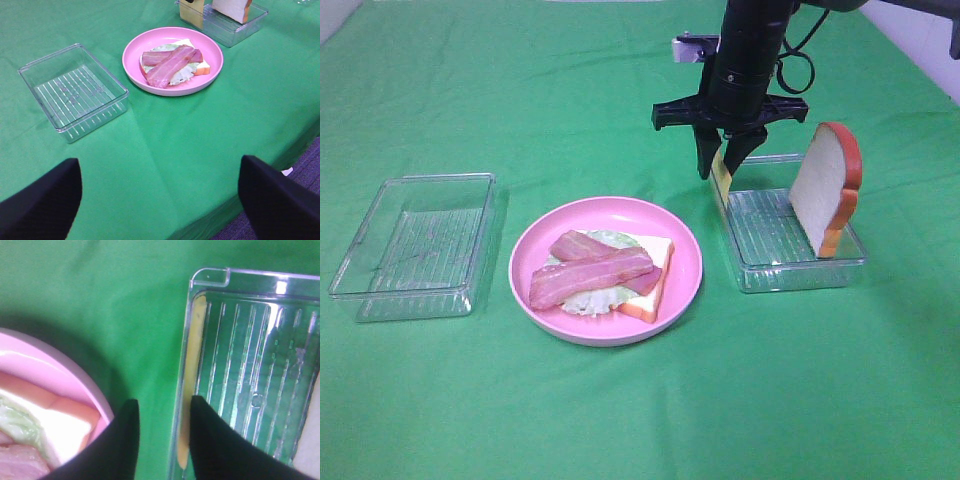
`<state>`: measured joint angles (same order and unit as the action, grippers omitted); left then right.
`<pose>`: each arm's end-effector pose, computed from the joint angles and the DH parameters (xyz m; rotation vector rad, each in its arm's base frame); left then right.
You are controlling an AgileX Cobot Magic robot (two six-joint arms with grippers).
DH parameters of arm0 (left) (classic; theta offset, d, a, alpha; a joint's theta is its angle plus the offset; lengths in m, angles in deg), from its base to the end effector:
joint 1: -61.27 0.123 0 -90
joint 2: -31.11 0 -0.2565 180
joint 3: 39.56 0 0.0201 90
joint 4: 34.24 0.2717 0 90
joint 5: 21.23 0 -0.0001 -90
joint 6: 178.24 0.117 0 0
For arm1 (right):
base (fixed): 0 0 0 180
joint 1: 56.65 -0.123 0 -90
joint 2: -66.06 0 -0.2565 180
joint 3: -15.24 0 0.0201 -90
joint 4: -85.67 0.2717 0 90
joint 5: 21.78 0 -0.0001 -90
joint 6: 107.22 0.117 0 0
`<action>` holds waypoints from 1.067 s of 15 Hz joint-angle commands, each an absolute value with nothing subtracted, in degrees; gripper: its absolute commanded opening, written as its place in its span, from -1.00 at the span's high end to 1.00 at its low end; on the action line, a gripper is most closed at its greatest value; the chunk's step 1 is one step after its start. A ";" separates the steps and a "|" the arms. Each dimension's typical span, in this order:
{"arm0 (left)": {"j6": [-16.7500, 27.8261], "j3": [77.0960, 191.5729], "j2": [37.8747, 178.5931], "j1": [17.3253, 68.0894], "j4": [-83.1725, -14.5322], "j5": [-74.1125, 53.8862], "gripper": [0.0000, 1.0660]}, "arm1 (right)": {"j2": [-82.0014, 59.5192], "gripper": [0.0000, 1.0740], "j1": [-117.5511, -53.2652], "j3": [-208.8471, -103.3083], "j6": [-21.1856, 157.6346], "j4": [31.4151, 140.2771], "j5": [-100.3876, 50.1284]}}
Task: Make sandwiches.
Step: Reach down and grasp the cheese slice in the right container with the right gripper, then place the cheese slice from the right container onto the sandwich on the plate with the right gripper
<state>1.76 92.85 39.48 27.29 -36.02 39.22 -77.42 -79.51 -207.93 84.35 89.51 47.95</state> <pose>0.0520 -0.0389 0.2770 0.6021 1.9657 -0.4083 0.4553 0.1999 0.1318 -0.2677 2.9780 0.1698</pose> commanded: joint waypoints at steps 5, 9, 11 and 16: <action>2.04 92.74 38.39 27.07 -36.13 38.70 -0.51 | -76.90 1.00 -79.33 -208.22 83.21 88.71 48.41; 2.04 92.74 38.39 27.07 -36.13 38.70 -0.51 | -73.18 1.00 -79.33 -208.22 82.41 89.11 49.44; 2.04 92.74 38.39 27.07 -36.13 38.70 -0.51 | -70.66 1.00 -79.33 -208.16 79.08 93.18 50.36; 2.04 92.74 38.39 27.07 -36.13 38.70 -0.51 | -68.65 1.00 -79.45 -207.41 68.54 114.67 52.08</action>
<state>1.76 92.85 39.48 27.29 -36.02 39.22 -69.17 -79.51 -207.53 70.32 113.00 48.01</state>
